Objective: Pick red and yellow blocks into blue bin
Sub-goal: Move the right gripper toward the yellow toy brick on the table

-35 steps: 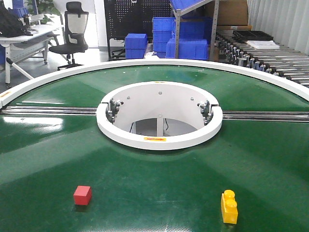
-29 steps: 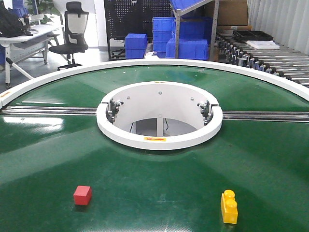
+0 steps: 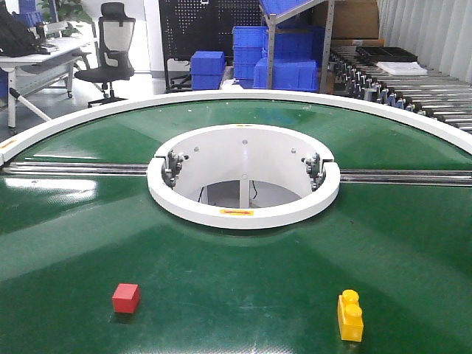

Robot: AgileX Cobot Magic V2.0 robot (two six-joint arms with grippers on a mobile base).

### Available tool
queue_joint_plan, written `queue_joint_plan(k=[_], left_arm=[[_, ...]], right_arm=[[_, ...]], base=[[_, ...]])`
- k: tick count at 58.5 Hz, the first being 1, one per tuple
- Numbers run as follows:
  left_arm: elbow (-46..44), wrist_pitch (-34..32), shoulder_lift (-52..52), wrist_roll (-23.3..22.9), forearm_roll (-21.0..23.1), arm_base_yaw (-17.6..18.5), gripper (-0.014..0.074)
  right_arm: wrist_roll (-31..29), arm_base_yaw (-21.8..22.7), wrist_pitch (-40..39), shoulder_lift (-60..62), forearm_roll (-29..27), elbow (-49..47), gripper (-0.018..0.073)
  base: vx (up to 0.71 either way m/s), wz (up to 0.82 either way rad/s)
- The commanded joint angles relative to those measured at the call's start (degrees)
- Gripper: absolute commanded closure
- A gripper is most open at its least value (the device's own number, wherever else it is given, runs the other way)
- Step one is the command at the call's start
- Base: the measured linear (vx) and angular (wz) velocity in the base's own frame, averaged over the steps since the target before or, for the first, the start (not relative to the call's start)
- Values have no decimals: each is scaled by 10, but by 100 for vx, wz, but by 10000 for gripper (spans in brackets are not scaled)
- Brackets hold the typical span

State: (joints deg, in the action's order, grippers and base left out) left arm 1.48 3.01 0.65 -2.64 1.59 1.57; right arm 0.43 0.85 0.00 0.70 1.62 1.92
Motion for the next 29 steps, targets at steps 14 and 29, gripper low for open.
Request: queue_joint_plan(k=[14,29], left_arm=[[-72,-80,10,-14,7,0,559],[-262,-10,-19,-20,7,0,559]], right_arm=[[-4,3,-91,5,6,-75,569],[-43,3,73,-65,9,-282,569]], base=[[0,0],[0,0]])
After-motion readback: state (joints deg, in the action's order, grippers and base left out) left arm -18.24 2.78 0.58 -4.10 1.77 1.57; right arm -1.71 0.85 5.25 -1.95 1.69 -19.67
